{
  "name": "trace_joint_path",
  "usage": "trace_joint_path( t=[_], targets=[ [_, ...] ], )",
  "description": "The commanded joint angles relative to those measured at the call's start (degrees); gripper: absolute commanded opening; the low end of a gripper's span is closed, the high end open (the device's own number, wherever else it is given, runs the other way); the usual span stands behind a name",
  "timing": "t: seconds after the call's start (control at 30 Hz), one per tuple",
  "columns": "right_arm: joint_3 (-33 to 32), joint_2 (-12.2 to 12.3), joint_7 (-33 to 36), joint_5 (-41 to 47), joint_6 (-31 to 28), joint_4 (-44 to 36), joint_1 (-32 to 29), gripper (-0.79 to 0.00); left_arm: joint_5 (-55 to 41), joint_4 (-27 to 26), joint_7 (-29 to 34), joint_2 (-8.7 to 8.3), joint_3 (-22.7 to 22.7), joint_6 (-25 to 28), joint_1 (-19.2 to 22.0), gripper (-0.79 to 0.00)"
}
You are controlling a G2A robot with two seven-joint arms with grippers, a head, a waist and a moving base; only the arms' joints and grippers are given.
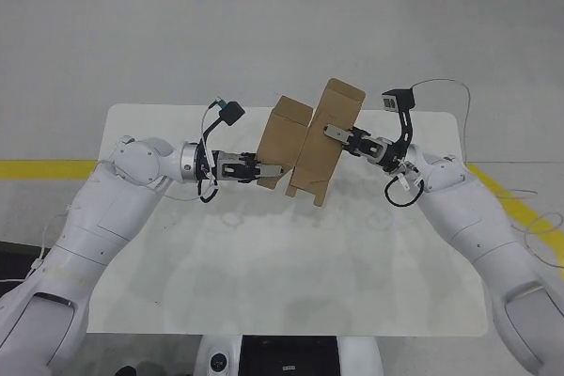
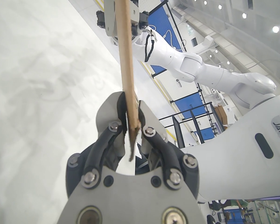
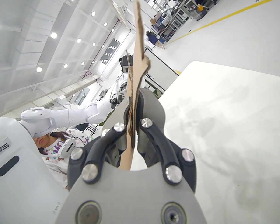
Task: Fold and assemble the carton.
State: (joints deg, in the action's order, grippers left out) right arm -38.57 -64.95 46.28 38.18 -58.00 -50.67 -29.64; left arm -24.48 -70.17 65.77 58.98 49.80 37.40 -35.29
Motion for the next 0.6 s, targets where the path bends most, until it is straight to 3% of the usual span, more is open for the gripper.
trace_joint_path(
  t=[0.0,0.1,0.13,0.17,0.2,0.23,0.57],
  targets=[
    [-0.2,-0.1,0.0,-0.1,0.0,0.0,-0.2,-0.785,-0.1,0.0,0.2,0.06,0.1,-0.1,0.0,-0.785],
    [-0.4,-0.1,0.0,-0.3,0.0,0.0,-0.4,-0.785,-0.5,0.2,0.5,0.14,0.2,-0.5,0.0,-0.785],
    [-0.4,-0.2,0.0,-0.2,0.0,0.0,-0.5,-0.742,-0.6,0.2,0.7,0.17,0.3,-0.7,0.0,-0.785],
    [-0.4,-0.2,0.1,-0.1,0.1,0.0,-0.6,-0.514,-0.8,0.3,0.9,0.21,0.3,-0.9,0.0,-0.785],
    [-0.5,-0.3,0.0,0.3,0.0,0.1,-0.7,-0.154,-0.9,0.4,1.1,0.24,0.3,-1.2,0.0,-0.785],
    [-0.6,-0.3,0.1,0.6,0.1,0.1,-0.8,0.000,-1.0,0.6,1.2,0.28,0.4,-1.3,0.1,-0.785],
    [-1.3,0.5,1.5,-0.2,1.5,-0.7,-1.0,0.000,-0.1,3.8,2.5,0.78,0.2,-6.3,2.0,-0.785]
  ],
)
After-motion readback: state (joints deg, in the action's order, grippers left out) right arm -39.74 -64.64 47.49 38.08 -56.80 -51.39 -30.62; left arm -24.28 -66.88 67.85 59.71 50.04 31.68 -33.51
